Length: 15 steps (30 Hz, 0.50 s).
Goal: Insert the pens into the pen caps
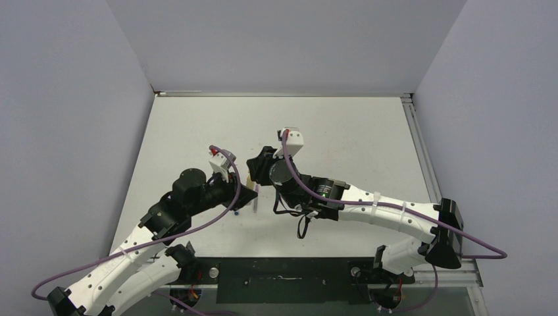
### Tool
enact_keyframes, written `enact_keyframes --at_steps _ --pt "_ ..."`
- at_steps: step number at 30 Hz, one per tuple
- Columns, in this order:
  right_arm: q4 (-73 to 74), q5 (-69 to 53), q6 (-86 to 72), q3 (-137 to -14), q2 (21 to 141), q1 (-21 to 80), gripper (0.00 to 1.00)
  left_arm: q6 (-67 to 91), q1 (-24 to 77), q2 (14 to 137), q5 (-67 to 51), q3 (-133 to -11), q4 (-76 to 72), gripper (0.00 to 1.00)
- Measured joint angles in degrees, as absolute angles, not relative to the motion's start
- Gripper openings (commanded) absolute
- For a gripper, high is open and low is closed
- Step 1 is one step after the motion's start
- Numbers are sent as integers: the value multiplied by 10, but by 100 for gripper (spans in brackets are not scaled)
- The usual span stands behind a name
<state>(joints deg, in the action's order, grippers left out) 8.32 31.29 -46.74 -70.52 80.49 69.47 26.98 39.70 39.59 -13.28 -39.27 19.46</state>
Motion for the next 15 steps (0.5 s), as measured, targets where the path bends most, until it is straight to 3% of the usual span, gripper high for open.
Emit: enact_keyframes --at_steps 15 --pt "96 309 -465 -705 805 709 5 263 400 400 -120 -399 198 0"
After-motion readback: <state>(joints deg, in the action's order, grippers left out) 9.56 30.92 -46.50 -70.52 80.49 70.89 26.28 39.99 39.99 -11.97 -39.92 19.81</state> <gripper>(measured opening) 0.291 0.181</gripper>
